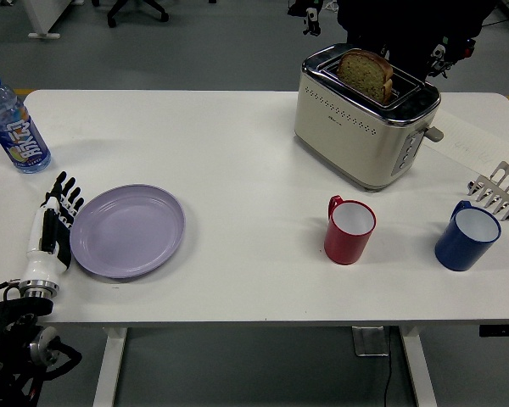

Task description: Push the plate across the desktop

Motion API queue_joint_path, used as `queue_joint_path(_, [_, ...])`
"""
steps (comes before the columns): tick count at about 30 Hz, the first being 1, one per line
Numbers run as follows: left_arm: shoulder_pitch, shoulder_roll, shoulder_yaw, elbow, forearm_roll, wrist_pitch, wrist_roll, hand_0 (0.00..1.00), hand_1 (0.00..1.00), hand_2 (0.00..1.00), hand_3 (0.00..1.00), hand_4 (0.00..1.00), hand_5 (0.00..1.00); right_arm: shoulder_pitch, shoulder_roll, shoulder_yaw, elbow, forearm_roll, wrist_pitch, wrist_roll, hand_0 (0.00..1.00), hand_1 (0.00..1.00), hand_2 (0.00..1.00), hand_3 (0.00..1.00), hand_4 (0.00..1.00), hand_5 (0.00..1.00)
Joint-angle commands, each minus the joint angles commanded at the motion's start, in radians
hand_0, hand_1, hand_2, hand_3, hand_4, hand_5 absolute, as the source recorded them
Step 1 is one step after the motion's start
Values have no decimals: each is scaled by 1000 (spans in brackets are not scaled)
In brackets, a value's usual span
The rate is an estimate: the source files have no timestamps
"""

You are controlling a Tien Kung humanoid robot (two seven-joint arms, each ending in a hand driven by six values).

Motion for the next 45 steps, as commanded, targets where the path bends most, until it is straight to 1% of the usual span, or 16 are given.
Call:
queue_joint_path(10, [-1, -3, 21, 2, -2, -7, 3, 928, 946, 998, 998, 508, 998, 2, 1, -6, 0, 3, -3, -3, 636, 596, 686, 677, 229, 412])
queue_joint_path(17, [-5, -23, 33, 1, 0, -7, 5, 927, 944, 994, 998, 507, 998, 1, 1, -6, 0, 0, -1, -3, 636, 596, 686, 678, 228, 412])
queue_joint_path(24, [-10, -23, 48, -10, 3, -11, 8, 926, 944, 992, 998, 506, 998, 1, 0, -7, 0, -3, 0, -3, 636, 596, 686, 678, 228, 413])
queue_joint_path(34, [-22, -23, 76, -2, 3, -14, 12, 923, 940, 991, 998, 504, 998, 0, 0, -8, 0, -5, 0, -3, 636, 595, 684, 678, 228, 411])
queue_joint_path(45, [-26, -23, 73, -4, 17, -19, 18, 922, 939, 989, 998, 502, 998, -2, 1, -8, 0, -9, 0, -3, 636, 595, 683, 677, 228, 411])
